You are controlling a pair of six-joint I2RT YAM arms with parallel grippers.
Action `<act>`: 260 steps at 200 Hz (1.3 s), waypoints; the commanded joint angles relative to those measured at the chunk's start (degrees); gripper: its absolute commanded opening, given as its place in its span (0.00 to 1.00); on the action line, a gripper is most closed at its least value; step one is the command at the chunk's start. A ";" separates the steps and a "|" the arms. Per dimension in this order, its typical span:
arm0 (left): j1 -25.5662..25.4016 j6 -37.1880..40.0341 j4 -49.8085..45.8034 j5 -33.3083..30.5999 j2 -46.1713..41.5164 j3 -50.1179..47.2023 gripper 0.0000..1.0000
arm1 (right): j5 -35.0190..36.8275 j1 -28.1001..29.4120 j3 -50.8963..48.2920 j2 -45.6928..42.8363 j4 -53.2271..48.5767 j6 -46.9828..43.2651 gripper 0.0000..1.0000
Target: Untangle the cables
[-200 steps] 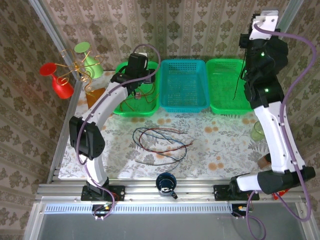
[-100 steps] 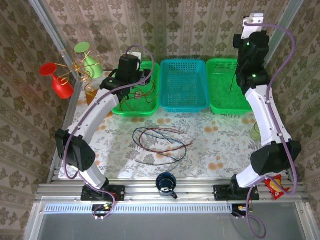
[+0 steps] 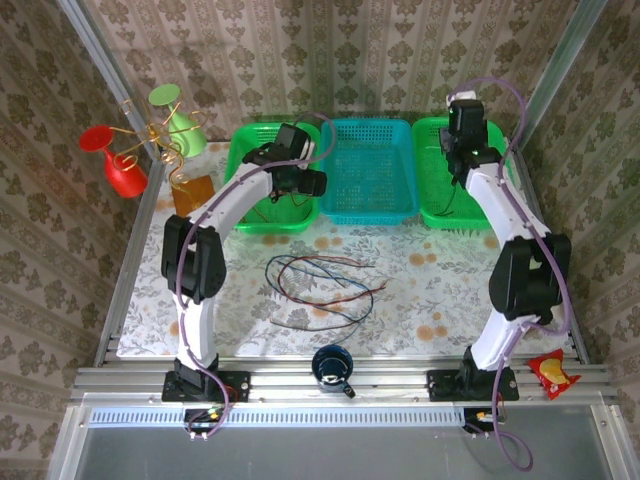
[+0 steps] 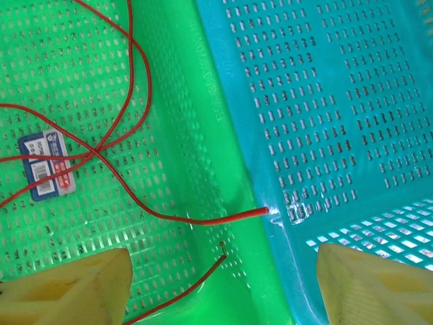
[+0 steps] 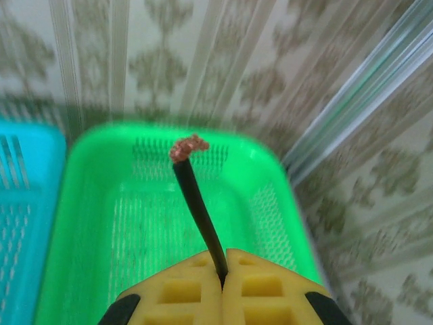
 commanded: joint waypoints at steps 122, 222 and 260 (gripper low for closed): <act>-0.65 -3.05 -0.09 1.31 -4.85 -1.66 0.73 | -9.38 -4.35 21.25 24.71 -21.87 9.75 0.00; 1.02 -4.21 0.96 1.06 -9.77 -7.91 0.74 | 10.00 -3.87 22.05 22.60 2.64 8.39 0.00; 1.02 -4.32 1.18 1.10 -9.75 -8.33 0.75 | 7.20 -5.18 19.88 22.38 0.02 7.72 0.00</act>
